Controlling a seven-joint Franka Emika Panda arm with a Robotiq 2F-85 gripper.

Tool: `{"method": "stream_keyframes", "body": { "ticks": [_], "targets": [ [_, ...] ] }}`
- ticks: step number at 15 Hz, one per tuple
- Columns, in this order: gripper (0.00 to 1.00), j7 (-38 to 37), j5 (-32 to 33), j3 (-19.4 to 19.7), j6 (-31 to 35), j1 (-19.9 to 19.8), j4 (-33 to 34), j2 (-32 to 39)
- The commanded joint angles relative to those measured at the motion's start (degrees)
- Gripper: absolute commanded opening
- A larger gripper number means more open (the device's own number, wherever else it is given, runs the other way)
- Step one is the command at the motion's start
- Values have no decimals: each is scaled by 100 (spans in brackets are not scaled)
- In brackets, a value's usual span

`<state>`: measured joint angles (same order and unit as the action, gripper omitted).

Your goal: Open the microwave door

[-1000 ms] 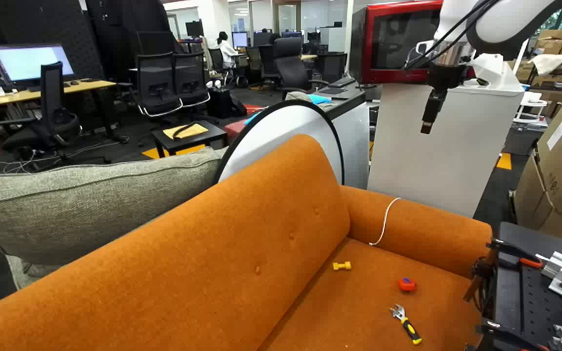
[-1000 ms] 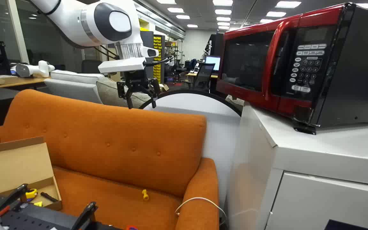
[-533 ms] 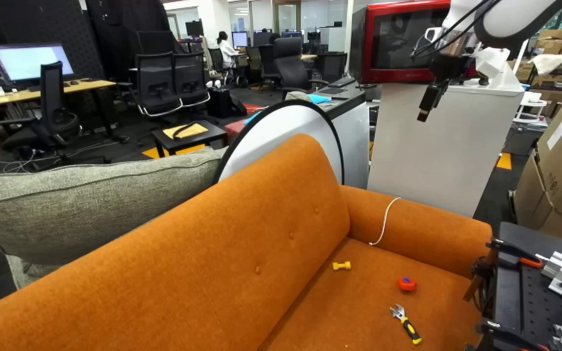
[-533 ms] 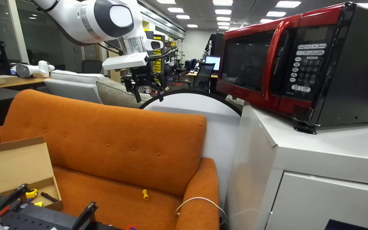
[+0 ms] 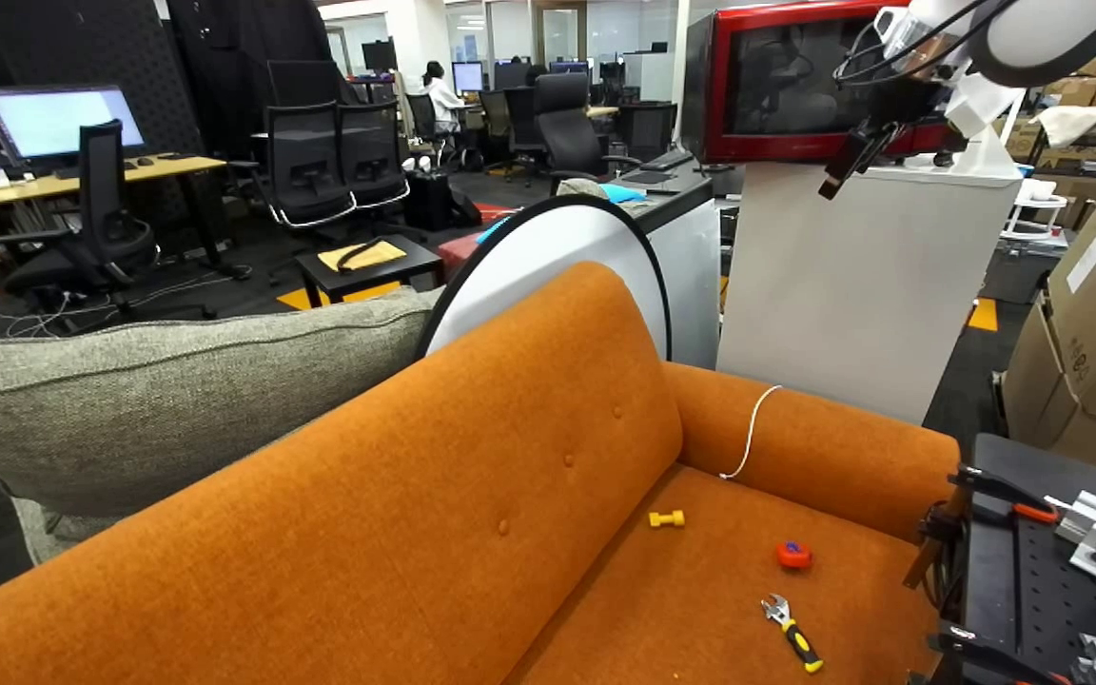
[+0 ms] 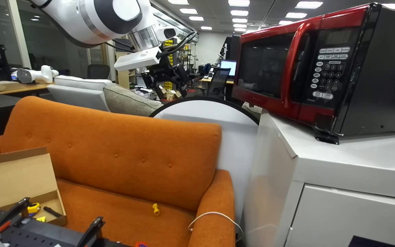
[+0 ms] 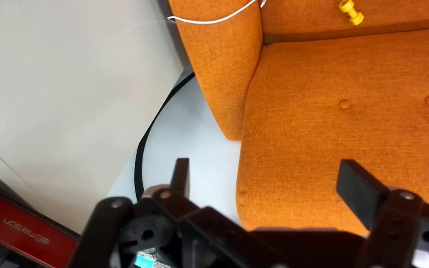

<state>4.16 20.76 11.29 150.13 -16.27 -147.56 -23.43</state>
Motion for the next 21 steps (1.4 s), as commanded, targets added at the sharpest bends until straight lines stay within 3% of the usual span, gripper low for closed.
{"method": "stream_keyframes", "body": {
  "ticks": [1, 5, 8, 12, 18, 20, 21],
  "targets": [
    [100, 47, -54, -47, -15, -43, 11, 2],
    [100, -201, 113, -135, 88, -193, 22, 45],
    [100, -1255, 1262, -440, 846, -1069, 106, 172],
    [100, -2752, 2807, -704, 1239, -2271, 340, 158],
    [100, -5493, 4701, -1712, 779, -3832, 783, -32],
    [100, -6406, 5227, -2037, 442, -4135, 893, -64],
    [100, -5722, 4809, -1647, 733, -3782, 764, -55]
  ]
}}
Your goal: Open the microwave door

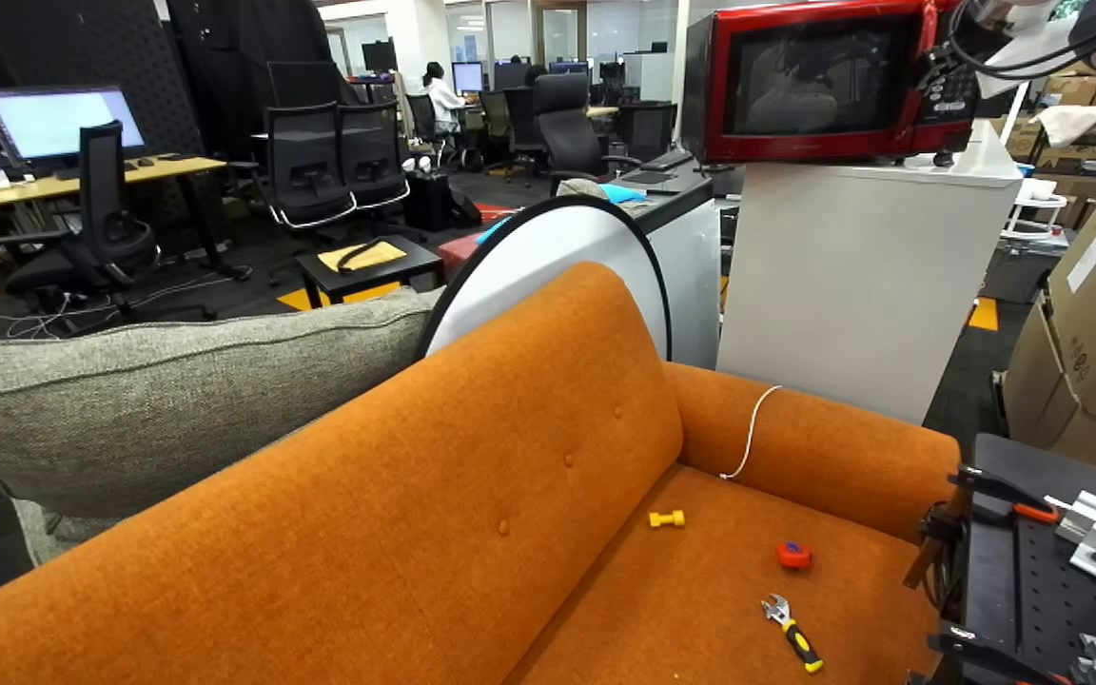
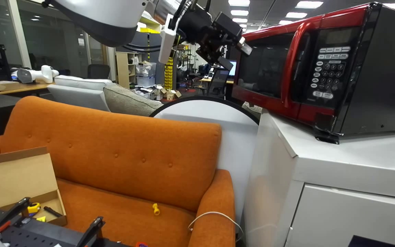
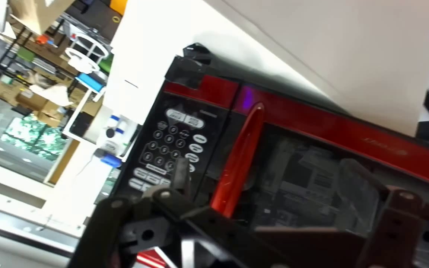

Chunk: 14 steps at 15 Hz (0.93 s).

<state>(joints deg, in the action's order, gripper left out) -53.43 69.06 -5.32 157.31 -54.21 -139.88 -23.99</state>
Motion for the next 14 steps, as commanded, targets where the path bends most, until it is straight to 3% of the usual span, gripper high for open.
{"method": "stream_keyframes", "body": {
  "ticks": [1, 9, 14],
  "targets": [
    [100, -303, 156, -130, -105, -107, 36, -4],
    [100, -518, 65, -227, -276, -206, 120, 119],
    [100, -510, -428, 110, -181, -261, 394, 561]
  ]
}}
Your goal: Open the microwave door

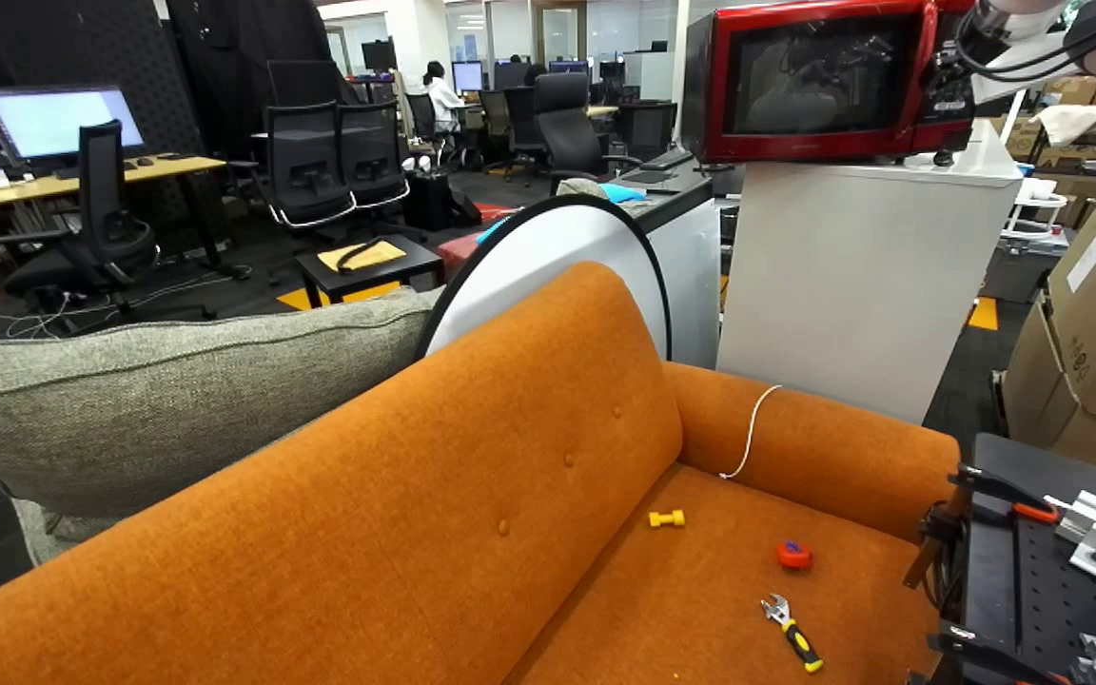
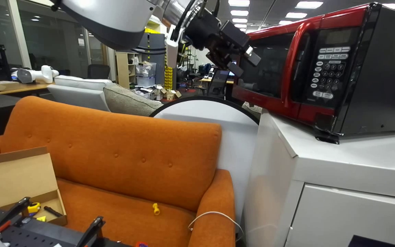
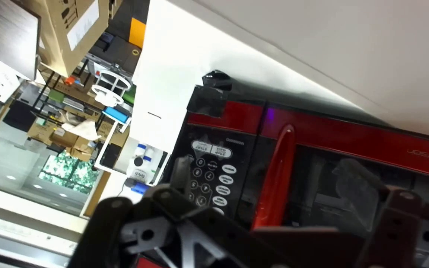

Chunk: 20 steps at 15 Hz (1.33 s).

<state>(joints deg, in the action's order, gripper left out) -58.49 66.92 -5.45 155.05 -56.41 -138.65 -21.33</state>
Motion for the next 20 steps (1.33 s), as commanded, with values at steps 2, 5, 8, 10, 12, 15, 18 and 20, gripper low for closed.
{"method": "stream_keyframes", "body": {
  "ticks": [2, 5, 8, 10, 12, 15, 18, 20],
  "targets": [
    [100, -101, -312, 228, 50, -60, 475, 502],
    [100, 71, -694, 375, 126, 16, 715, 828],
    [100, 222, -1112, 423, 227, 59, 965, 1207],
    [100, 214, -1314, 416, 246, 32, 1190, 1445],
    [100, 124, -1391, 416, 292, -6, 1443, 1635],
    [100, 279, -1656, 441, 418, 12, 1716, 1830],
    [100, 405, -1794, 422, 585, 19, 1826, 1968],
    [100, 378, -1793, 414, 667, 15, 1886, 2054]
  ]
}}
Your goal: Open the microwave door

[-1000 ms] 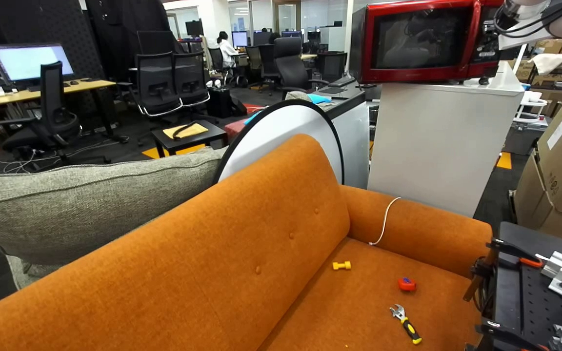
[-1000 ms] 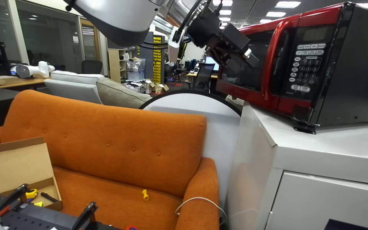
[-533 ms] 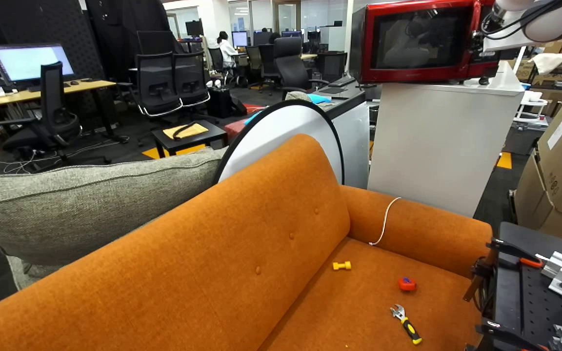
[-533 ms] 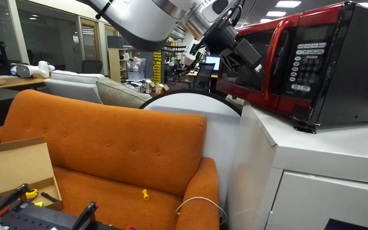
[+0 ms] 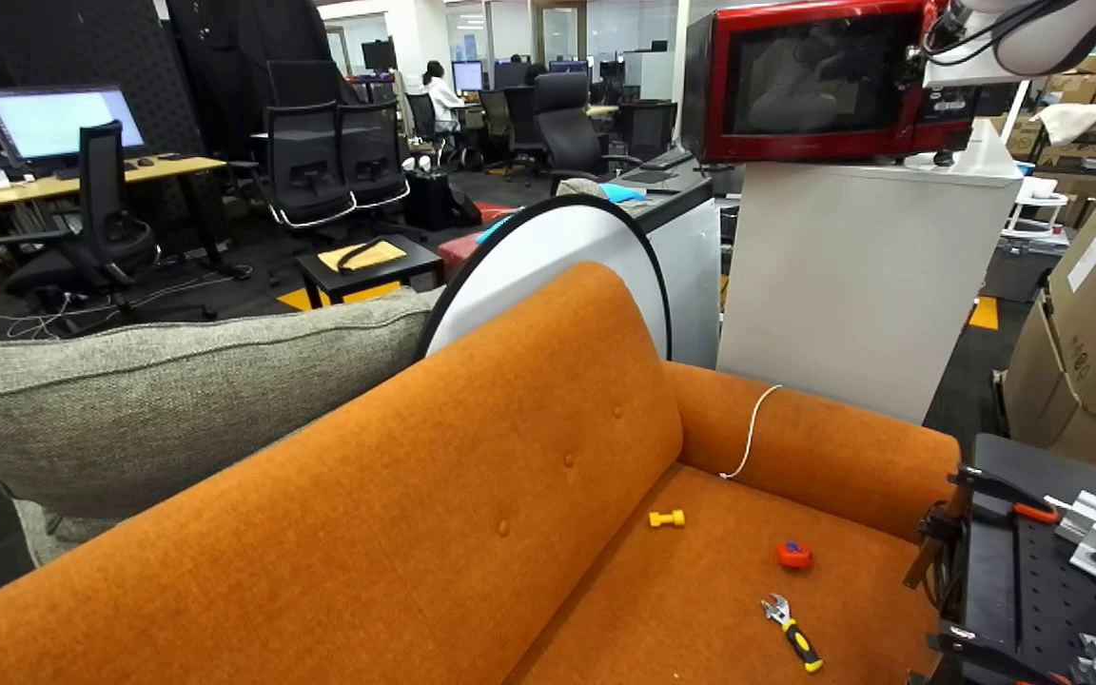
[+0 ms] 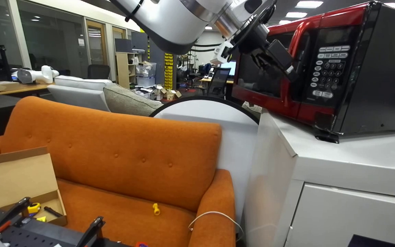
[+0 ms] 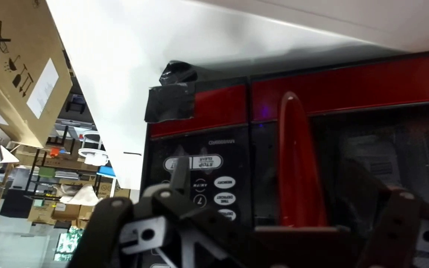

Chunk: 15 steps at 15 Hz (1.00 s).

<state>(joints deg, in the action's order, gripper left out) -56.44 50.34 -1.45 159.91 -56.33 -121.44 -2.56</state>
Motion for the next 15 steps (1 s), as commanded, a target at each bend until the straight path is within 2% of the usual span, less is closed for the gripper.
{"method": "stream_keyframes", "body": {
  "ticks": [1, 6, 10, 12, 13, 15],
  "targets": [
    [100, 150, -175, 11, 167, 10, 214, 209],
    [98, 237, -474, -10, 215, 44, 410, 233],
    [60, 234, -620, -22, 278, 82, 462, 266],
    [52, 230, -678, -25, 297, 75, 482, 302],
    [41, 198, -694, -24, 317, 71, 510, 346],
    [27, 186, -738, -20, 324, 61, 556, 407]
  ]
}}
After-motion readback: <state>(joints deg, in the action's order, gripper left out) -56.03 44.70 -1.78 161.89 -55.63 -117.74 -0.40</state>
